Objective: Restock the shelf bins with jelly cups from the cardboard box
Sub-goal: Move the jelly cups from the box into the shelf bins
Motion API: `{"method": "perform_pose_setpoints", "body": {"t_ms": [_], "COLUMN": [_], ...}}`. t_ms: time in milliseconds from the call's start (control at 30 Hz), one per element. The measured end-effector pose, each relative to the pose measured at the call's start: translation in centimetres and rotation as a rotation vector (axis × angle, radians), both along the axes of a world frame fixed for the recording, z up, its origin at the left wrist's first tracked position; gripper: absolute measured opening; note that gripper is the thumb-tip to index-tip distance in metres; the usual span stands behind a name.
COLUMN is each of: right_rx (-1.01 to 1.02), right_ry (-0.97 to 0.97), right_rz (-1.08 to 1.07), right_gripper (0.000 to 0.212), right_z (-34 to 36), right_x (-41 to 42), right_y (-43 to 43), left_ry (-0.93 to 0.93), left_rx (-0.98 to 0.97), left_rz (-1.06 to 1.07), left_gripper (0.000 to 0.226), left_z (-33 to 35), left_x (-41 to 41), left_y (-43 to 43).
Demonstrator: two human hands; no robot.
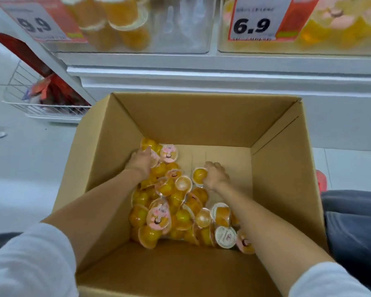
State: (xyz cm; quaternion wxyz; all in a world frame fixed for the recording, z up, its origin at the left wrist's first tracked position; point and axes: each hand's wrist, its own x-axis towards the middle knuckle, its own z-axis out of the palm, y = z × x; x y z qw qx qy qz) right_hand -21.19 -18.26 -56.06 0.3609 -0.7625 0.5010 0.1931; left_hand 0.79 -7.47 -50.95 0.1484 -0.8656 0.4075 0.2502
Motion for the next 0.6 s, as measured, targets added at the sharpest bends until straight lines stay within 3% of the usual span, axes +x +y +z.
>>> {"method": "perform_pose_setpoints", "body": {"t_ms": [133,233,333,433,533,600], "right_rx": [-0.020,-0.077,-0.066,-0.084,-0.060,0.008], "right_ry": [0.140,0.111,0.141,0.179,0.169,0.148], "right_rz": [0.087,0.018,-0.044,-0.072,-0.123,-0.210], "right_gripper": [0.076,0.061,0.063,0.066,0.065,0.065], "right_z": [-3.1,-4.2,-4.0,-3.8,-3.6,-3.4], "right_x": [-0.5,-0.8,-1.0,-2.1,-3.2,-3.8], "right_y": [1.2,1.5,1.3,1.2,0.7,0.3], "left_ry": [-0.010,-0.106,-0.187,-0.277,-0.367,-0.392], "left_rx": [0.074,0.078,0.301,0.431,0.396,0.369], "left_rz": [-0.092,-0.131,-0.271,-0.447,-0.648,-0.718], "left_gripper": [0.062,0.086,0.106,0.088,0.059,0.056], "left_z": [-1.6,-1.7,-1.4,-0.8,-0.2,-0.2], "left_x": [0.0,0.1,0.2,0.2,1.2,1.8], "left_y": [0.0,-0.5,-1.9,-3.2,-3.3,-2.9]}}
